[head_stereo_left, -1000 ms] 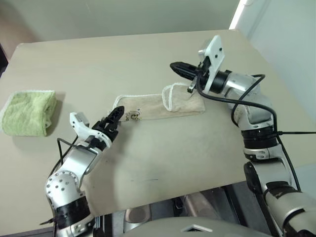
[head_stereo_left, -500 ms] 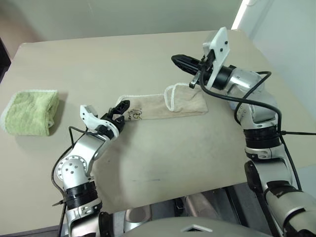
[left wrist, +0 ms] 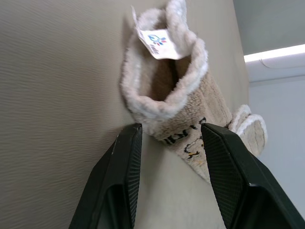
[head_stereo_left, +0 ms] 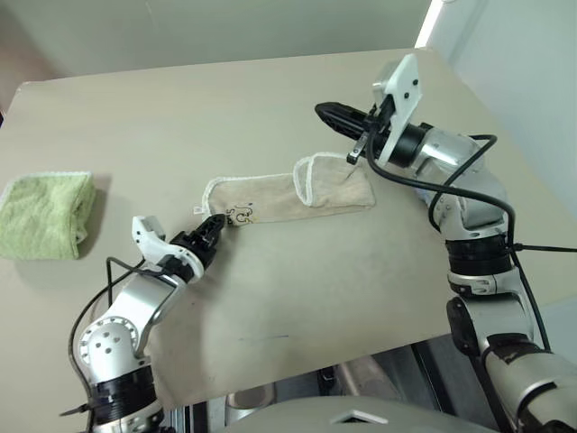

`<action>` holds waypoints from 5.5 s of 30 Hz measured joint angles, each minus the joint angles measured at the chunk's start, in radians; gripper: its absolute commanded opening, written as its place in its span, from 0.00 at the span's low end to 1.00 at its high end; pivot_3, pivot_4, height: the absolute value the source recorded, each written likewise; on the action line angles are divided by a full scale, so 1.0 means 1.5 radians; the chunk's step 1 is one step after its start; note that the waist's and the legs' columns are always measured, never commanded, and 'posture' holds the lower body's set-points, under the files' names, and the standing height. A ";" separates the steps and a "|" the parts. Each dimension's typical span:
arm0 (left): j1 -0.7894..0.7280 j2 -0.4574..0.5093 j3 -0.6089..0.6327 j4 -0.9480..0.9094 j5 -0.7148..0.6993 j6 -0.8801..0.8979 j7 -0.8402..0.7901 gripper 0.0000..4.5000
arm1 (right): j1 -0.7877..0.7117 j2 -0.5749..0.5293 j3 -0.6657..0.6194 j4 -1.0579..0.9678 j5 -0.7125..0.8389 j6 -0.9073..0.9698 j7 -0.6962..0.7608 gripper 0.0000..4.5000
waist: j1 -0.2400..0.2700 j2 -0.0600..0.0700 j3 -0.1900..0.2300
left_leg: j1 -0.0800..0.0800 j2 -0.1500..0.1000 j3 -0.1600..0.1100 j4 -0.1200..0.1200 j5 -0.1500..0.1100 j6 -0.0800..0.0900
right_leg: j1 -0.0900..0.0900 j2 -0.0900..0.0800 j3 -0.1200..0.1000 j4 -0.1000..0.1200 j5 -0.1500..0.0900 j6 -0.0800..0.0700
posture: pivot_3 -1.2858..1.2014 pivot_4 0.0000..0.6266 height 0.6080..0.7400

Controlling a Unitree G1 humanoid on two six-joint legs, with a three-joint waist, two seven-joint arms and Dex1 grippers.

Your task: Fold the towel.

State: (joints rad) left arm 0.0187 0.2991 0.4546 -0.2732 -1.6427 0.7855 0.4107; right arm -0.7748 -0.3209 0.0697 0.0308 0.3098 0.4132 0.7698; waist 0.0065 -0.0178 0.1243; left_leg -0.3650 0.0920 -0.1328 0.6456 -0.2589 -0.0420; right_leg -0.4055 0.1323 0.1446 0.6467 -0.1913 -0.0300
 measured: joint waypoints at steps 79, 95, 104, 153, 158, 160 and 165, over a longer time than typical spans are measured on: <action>-0.386 0.278 -0.413 0.080 0.559 -0.020 -0.624 0.00 | 0.210 -0.090 0.009 -0.163 0.138 0.227 0.046 0.00 | 0.003 -0.002 0.008 | -0.002 -0.017 0.000 0.007 -0.008 -0.013 | -0.004 -0.013 0.015 -0.001 0.000 0.024 | 0.52 0.24 1.00; -0.406 0.199 -0.393 0.130 0.675 -0.028 -0.762 1.00 | 0.231 -0.091 -0.009 -0.191 0.136 0.235 -0.008 0.00 | 0.004 -0.002 0.008 | -0.003 -0.017 0.000 0.012 -0.009 -0.010 | -0.002 -0.012 0.015 -0.001 0.001 0.027 | 0.52 0.24 1.00; -0.382 0.172 -0.257 0.169 0.678 -0.032 -0.703 0.79 | 0.152 -0.064 -0.009 -0.124 0.117 0.210 -0.033 0.00 | 0.003 -0.001 0.008 | -0.003 -0.017 0.000 0.012 -0.009 -0.010 | -0.003 -0.012 0.016 -0.001 0.002 0.026 | 0.52 0.24 1.00; -0.282 0.100 -0.096 0.210 0.690 -0.081 -0.651 0.00 | 0.060 0.068 -0.113 0.060 0.160 0.429 -0.128 0.99 | 0.004 -0.001 0.005 | -0.011 -0.016 -0.010 0.013 -0.005 -0.007 | -0.011 -0.010 0.014 0.000 0.007 0.018 | 0.52 0.24 1.00; -0.277 0.100 -0.095 0.186 0.677 -0.081 -0.646 0.00 | 0.047 0.094 -0.124 0.127 0.162 0.446 -0.161 0.99 | 0.003 -0.001 0.005 | -0.011 -0.016 -0.010 0.012 -0.005 -0.007 | -0.012 -0.010 0.014 0.000 0.009 0.021 | 0.52 0.24 1.00; -0.274 0.100 -0.095 0.182 0.674 -0.081 -0.645 0.00 | 0.039 0.098 -0.122 0.154 0.158 0.446 -0.168 0.99 | 0.003 -0.001 0.005 | -0.012 -0.016 -0.010 0.012 -0.005 -0.007 | -0.012 -0.010 0.015 0.000 0.009 0.021 | 0.52 0.24 1.00; -0.272 0.100 -0.093 0.181 0.665 -0.081 -0.644 0.00 | 0.005 0.119 -0.121 0.218 0.157 0.442 -0.175 0.99 | 0.002 -0.001 0.005 | -0.012 -0.016 -0.010 0.012 -0.005 -0.006 | -0.012 -0.010 0.015 0.000 0.009 0.020 | 0.52 0.24 1.00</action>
State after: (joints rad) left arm -0.3887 0.4489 0.3150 -0.0013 -0.6453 0.6644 -0.5553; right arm -0.7679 -0.1425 -0.1124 0.3580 0.5446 1.0763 0.5076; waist 0.0093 -0.0192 0.1318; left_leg -0.3826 0.0687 -0.1482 0.6629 -0.2662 -0.0517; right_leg -0.4241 0.1171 0.1663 0.6464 -0.1776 0.0005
